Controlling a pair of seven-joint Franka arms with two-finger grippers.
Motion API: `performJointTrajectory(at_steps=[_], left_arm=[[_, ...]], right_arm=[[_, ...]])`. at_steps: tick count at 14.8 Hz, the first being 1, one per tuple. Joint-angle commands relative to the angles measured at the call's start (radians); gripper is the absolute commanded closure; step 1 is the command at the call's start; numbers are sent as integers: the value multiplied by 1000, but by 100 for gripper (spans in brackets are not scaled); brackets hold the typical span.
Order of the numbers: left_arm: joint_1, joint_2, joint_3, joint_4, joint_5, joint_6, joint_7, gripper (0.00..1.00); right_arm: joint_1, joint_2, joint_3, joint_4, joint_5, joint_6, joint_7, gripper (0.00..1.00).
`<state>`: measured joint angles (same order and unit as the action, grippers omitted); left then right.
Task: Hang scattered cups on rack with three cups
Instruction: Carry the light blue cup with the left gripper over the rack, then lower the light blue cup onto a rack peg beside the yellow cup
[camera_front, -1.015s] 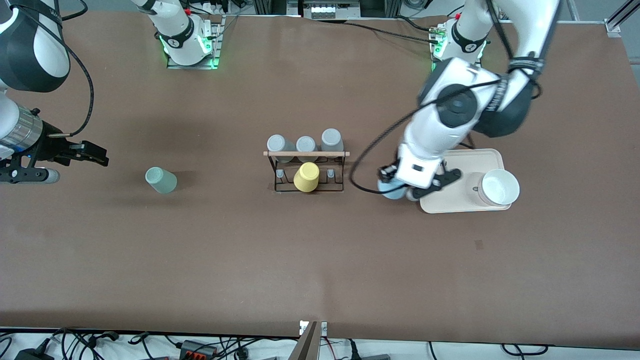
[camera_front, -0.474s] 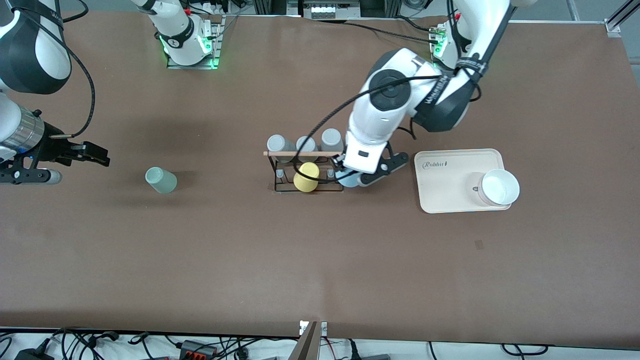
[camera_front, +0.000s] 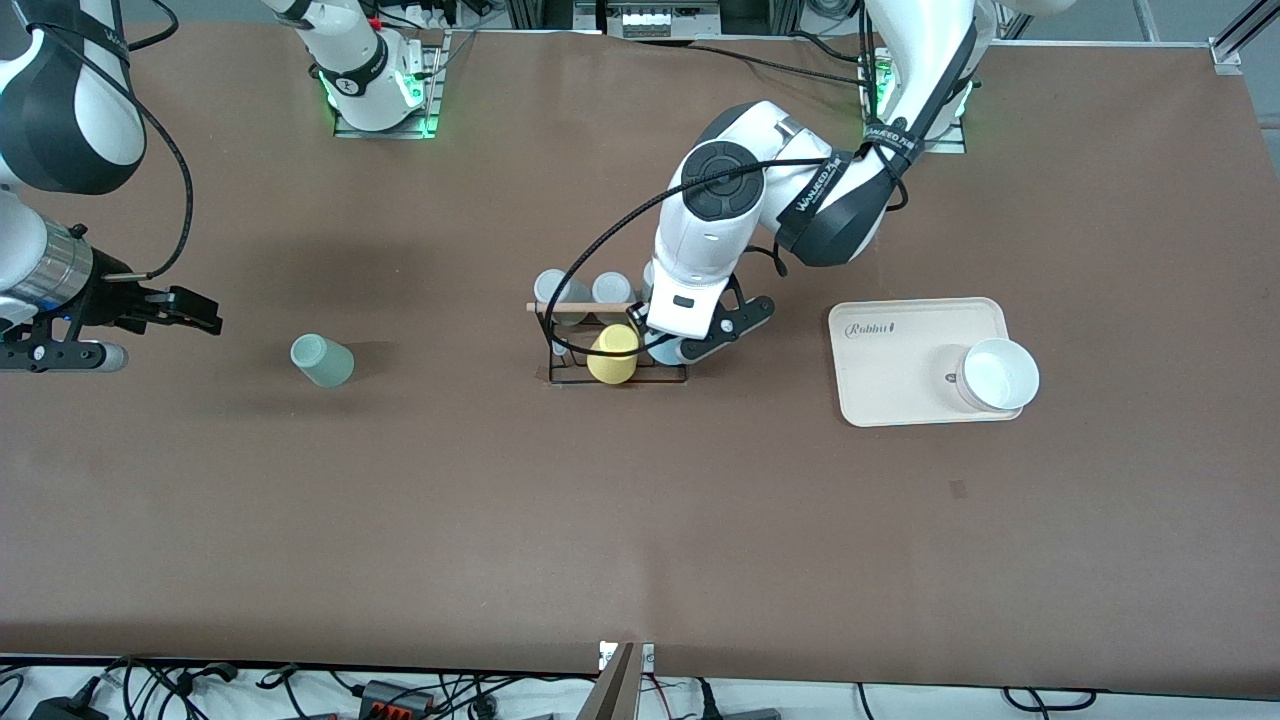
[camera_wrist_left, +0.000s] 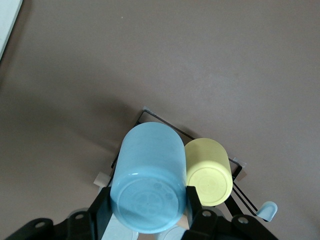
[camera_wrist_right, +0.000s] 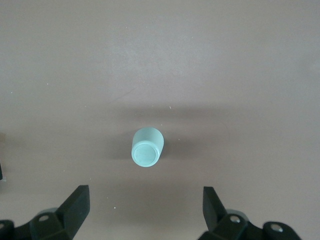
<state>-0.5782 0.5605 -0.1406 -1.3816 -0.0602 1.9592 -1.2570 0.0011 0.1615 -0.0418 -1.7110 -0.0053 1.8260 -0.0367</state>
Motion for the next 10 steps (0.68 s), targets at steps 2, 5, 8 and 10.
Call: performJointTrajectory(at_steps=[2, 5, 8, 10], left_arm=[[-14, 50, 10, 38, -7, 4, -15, 67], [-14, 75, 10, 38, -4, 27, -4, 67], [-14, 91, 10, 38, 0, 29, 8, 67], [-15, 104, 10, 36, -1, 50, 27, 66]], right_arm=[[-9, 6, 3, 5, 4, 13, -14, 0], [-12, 7, 3, 5, 4, 13, -14, 0], [-13, 10, 3, 5, 4, 15, -14, 0], [-13, 12, 3, 5, 4, 21, -14, 0]])
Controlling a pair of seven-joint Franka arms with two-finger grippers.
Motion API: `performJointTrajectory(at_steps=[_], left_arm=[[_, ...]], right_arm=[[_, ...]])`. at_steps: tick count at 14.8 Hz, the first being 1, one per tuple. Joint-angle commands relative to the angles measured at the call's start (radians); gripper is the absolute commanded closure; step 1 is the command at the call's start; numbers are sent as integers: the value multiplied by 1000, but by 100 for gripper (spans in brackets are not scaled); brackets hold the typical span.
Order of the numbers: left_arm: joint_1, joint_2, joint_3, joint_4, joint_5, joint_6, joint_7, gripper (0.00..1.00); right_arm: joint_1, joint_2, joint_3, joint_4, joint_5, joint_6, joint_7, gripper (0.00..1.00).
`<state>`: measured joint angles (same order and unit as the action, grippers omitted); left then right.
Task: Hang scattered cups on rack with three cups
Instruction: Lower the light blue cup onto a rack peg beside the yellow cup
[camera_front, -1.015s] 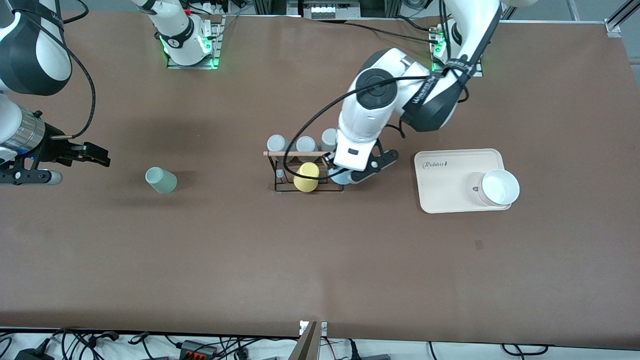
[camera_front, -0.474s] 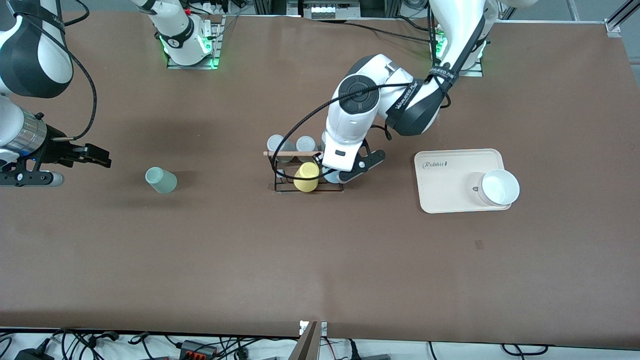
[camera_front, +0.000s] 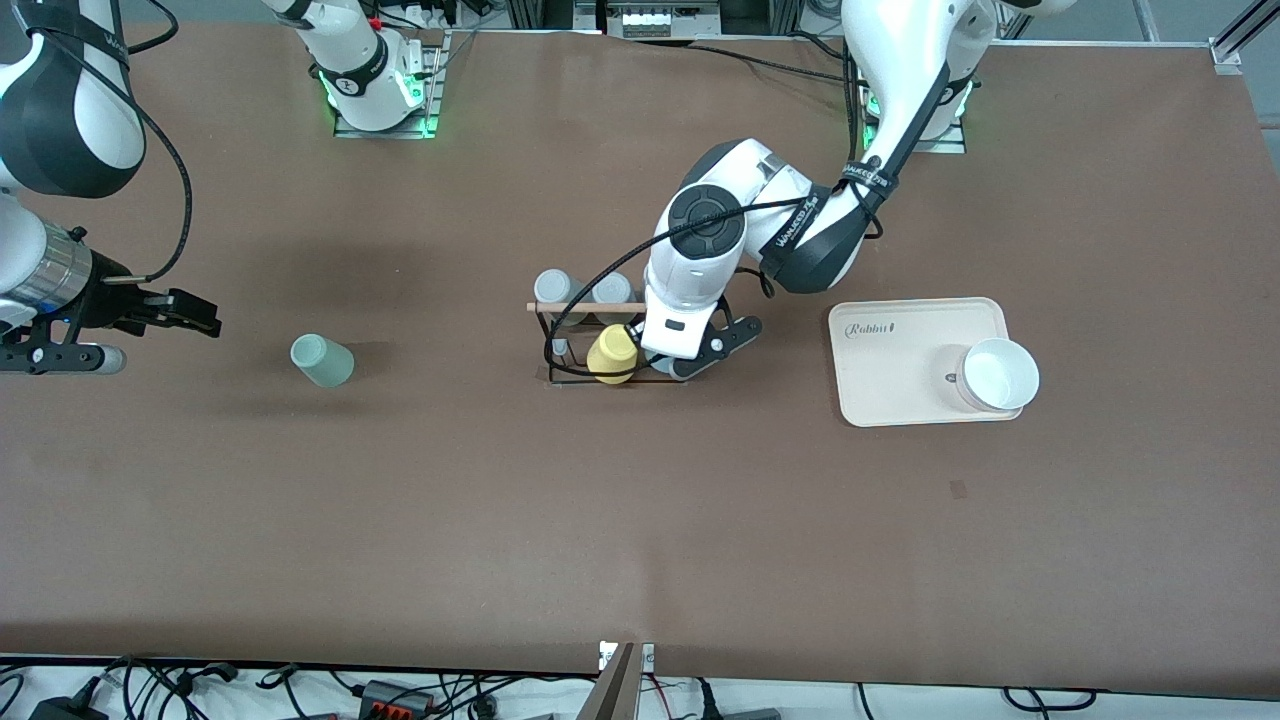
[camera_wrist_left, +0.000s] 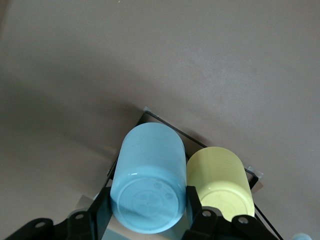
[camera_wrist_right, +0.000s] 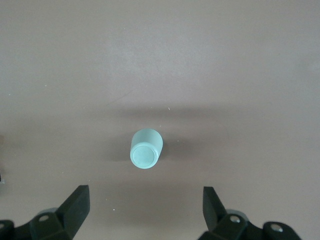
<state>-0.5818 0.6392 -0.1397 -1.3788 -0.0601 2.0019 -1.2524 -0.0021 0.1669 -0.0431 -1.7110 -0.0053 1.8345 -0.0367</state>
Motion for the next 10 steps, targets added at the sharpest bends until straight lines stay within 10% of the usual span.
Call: performJointTrajectory(at_steps=[1, 10], left_arm=[[-12, 30, 9, 32, 0, 17, 22, 65], [-7, 19, 9, 34, 2, 18, 18, 23]], right_arm=[[-10, 6, 3, 5, 4, 14, -14, 0], [-9, 37, 0, 1, -4, 17, -14, 0]])
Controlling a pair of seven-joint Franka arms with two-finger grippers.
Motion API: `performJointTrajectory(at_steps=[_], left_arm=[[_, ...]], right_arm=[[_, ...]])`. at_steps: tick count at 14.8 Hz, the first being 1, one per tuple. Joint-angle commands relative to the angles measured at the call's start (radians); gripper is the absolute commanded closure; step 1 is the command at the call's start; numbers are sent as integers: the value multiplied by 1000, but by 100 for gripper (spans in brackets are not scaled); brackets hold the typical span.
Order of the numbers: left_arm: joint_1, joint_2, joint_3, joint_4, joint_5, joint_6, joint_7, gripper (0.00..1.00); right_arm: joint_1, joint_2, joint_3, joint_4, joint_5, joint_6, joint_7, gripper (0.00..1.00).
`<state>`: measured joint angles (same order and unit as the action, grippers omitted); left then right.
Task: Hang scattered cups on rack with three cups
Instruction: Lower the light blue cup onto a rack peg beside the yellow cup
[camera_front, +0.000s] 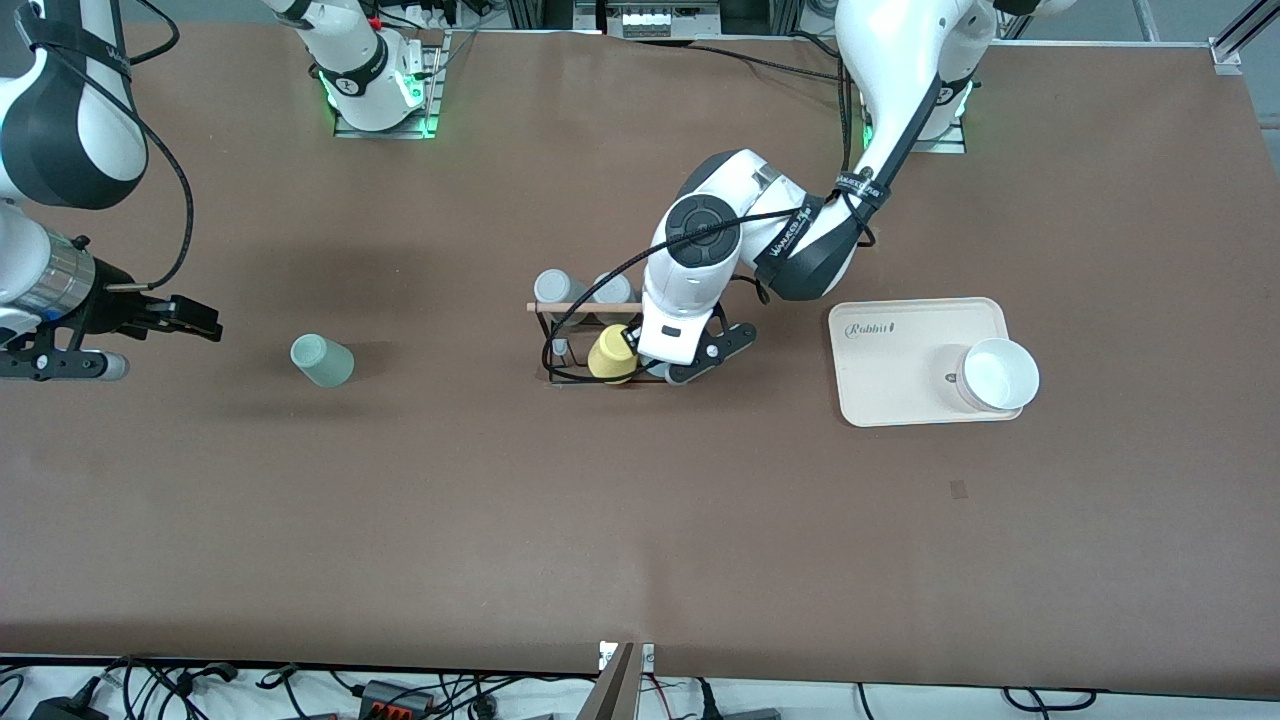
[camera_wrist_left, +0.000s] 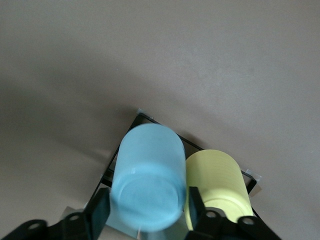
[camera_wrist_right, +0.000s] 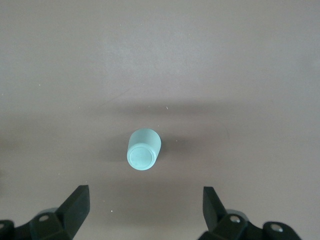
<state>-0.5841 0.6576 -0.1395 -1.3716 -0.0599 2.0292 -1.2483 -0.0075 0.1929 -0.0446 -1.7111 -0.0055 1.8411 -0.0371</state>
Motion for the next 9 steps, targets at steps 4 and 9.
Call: performJointTrajectory(at_steps=[4, 9], left_arm=[[4, -35, 20, 25, 5, -20, 13, 18], [78, -104, 41, 8, 77, -150, 41, 7]], right_arm=[[1, 34, 2, -2, -4, 20, -12, 0], [15, 86, 5, -5, -1, 30, -3, 0]])
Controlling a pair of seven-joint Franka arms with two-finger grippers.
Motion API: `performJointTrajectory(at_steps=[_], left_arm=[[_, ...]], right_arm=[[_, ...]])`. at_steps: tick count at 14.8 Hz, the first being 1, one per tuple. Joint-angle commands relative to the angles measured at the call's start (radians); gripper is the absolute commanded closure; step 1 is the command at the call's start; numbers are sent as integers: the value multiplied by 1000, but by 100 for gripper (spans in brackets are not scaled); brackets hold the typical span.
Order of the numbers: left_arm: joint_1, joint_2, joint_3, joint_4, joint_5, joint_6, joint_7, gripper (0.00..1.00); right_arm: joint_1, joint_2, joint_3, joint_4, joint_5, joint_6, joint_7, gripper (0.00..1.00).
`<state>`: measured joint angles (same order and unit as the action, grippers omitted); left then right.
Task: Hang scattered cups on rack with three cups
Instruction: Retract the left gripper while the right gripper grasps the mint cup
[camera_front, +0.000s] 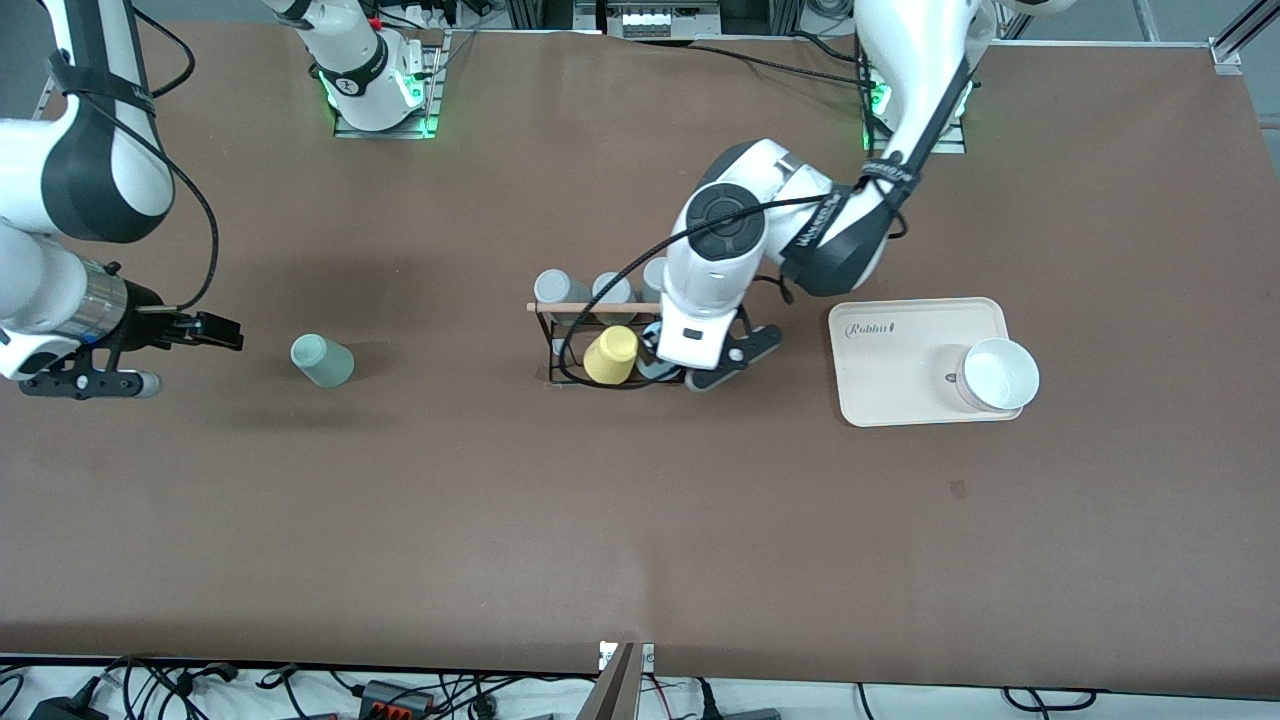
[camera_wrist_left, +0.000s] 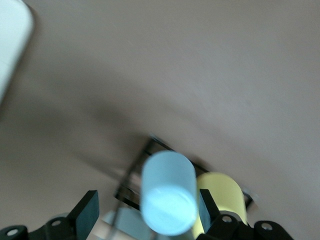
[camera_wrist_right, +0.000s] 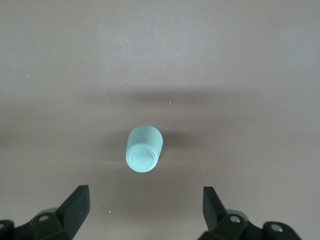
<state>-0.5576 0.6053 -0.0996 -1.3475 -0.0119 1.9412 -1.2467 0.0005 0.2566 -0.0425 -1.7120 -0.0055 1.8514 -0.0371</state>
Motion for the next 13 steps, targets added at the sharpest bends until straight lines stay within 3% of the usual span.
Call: performJointTrajectory(at_steps=[1, 2, 6, 10, 13], left_arm=[[83, -64, 1, -18, 27, -73, 83, 4], [112, -76, 1, -19, 27, -91, 122, 0], [206, -145, 3, -22, 29, -200, 269, 0], [326, -237, -2, -48, 30, -269, 435, 0], [384, -291, -3, -58, 30, -320, 558, 0]], right_arm=[[9, 35, 4, -6, 2, 32, -3, 0], [15, 52, 6, -6, 2, 48, 0, 0], [71, 105, 6, -49, 4, 155, 52, 0], [90, 107, 3, -233, -2, 389, 75, 0], [61, 124, -2, -288, -2, 431, 75, 0]])
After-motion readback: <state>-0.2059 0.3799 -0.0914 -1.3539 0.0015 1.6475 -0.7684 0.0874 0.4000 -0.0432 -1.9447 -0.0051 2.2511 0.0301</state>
